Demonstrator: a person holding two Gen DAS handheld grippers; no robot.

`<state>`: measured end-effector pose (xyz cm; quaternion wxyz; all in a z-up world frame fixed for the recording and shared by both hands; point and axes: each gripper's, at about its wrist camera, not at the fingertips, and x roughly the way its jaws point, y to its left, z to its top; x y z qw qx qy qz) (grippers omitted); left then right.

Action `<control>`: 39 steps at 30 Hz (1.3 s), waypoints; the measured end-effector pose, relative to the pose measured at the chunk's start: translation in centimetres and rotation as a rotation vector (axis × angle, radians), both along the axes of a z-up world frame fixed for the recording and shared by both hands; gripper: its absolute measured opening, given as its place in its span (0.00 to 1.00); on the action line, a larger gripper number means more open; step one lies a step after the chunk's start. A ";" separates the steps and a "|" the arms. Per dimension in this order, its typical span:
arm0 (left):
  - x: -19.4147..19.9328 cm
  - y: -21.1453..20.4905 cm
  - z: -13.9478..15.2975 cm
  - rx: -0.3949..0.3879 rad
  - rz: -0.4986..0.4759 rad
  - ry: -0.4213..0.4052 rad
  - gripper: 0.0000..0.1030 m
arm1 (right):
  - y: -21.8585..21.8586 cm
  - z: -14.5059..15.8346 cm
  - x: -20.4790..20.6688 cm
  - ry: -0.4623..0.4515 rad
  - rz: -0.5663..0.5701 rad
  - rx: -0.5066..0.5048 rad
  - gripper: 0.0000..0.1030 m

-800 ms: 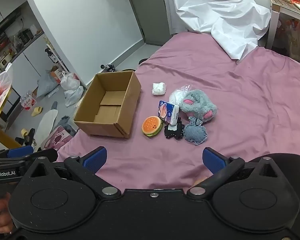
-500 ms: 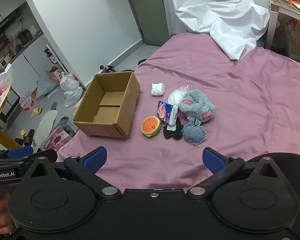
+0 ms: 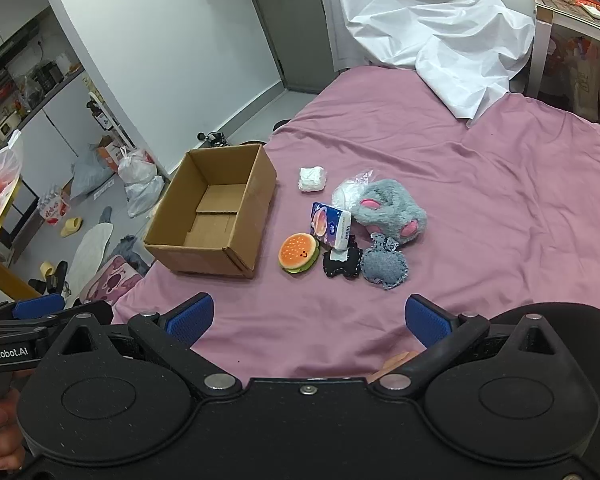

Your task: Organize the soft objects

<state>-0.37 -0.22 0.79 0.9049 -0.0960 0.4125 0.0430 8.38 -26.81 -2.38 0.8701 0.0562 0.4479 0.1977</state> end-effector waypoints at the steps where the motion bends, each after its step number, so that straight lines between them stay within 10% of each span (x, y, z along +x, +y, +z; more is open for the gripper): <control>1: 0.0 0.0 -0.1 0.000 -0.002 0.000 0.98 | 0.0 0.0 0.0 -0.001 0.000 0.001 1.00; 39: 0.4 -0.6 0.5 0.001 -0.011 -0.008 0.98 | -0.2 0.7 0.0 -0.020 -0.018 -0.012 1.00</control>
